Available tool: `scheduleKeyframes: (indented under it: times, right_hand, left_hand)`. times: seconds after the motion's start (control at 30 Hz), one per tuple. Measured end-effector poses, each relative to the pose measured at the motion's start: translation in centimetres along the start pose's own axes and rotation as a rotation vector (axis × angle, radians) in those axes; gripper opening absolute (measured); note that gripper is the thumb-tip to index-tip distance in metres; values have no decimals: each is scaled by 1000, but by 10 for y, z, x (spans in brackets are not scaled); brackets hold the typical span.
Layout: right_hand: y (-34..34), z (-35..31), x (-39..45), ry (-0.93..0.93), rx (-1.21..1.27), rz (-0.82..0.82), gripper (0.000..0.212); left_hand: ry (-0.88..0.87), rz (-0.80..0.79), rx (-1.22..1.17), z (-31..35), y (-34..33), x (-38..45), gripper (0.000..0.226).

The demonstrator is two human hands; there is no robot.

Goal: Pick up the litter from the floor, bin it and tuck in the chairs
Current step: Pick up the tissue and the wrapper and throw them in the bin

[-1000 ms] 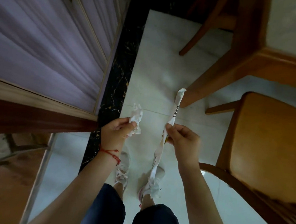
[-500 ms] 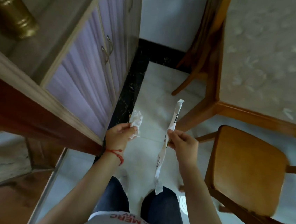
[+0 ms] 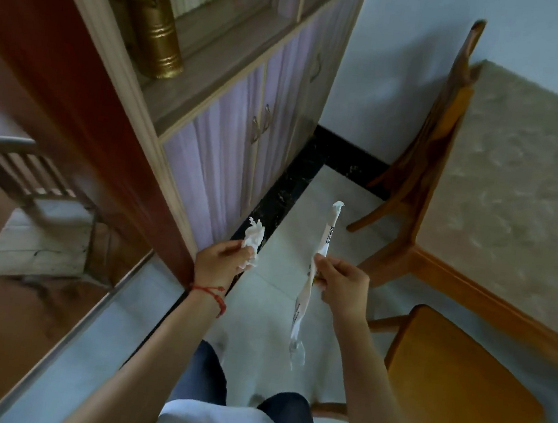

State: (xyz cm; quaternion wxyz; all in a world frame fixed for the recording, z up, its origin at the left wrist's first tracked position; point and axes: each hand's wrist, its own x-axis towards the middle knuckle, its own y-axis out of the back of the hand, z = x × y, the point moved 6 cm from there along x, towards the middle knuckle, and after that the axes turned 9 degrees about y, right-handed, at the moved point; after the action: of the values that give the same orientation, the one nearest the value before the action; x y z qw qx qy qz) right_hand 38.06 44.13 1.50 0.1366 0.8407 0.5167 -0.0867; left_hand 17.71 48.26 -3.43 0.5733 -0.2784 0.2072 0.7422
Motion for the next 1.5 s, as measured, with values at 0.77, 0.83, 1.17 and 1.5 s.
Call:
scheduleKeyframes:
  times: [0.77, 0.83, 1.17, 1.5]
  right_hand:
    - [-86, 46, -146, 119, -213, -742, 13]
    - [-99, 52, -175, 109, -215, -818, 16]
    - [-131, 99, -363, 132, -277, -1169, 3]
    - [-133, 165, -560, 166, -421, -1498, 6]
  left_hand:
    - [-14, 560, -530, -140, 180, -186, 19]
    - [-26, 612, -582, -156, 201, -209, 19]
    - [-76, 896, -768, -275, 309, -353, 19]
    - [-103, 1167, -958, -380, 387, -504, 8]
